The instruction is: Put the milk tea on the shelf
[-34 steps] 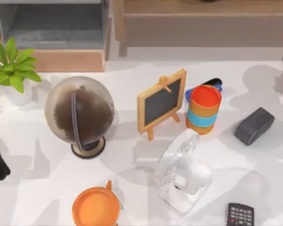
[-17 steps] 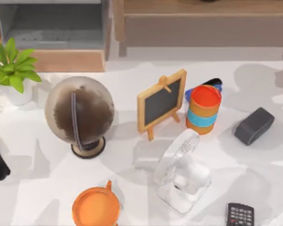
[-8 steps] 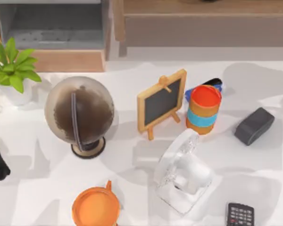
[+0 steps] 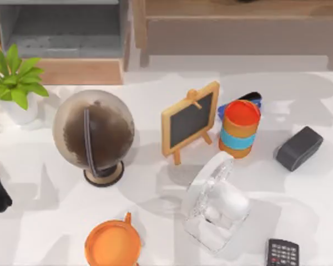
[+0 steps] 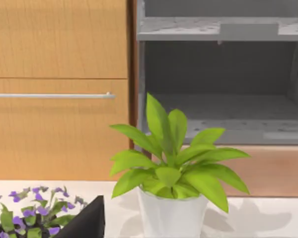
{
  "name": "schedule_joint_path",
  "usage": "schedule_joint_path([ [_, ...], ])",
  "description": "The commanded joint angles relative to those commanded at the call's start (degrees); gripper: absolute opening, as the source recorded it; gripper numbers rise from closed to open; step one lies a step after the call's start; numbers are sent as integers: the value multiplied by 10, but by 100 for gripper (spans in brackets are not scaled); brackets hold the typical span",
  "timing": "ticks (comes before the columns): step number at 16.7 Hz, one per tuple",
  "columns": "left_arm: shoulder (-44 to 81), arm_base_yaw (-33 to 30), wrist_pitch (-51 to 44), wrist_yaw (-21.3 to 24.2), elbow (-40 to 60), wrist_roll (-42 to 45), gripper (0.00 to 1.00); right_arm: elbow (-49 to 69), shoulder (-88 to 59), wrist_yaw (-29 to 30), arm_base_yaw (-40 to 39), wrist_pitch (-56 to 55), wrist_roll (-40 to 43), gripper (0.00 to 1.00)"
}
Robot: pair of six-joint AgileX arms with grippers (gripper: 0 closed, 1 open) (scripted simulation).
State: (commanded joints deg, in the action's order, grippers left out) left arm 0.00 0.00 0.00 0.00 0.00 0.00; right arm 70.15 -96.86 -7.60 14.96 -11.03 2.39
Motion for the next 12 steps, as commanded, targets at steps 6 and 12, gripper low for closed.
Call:
schedule_joint_path([
  [6,0,0,0,0,0,0,100,121,-48,-1,-37,98,-1,0],
  [12,0,0,0,0,0,0,100,176,-67,0,-50,127,-2,0],
])
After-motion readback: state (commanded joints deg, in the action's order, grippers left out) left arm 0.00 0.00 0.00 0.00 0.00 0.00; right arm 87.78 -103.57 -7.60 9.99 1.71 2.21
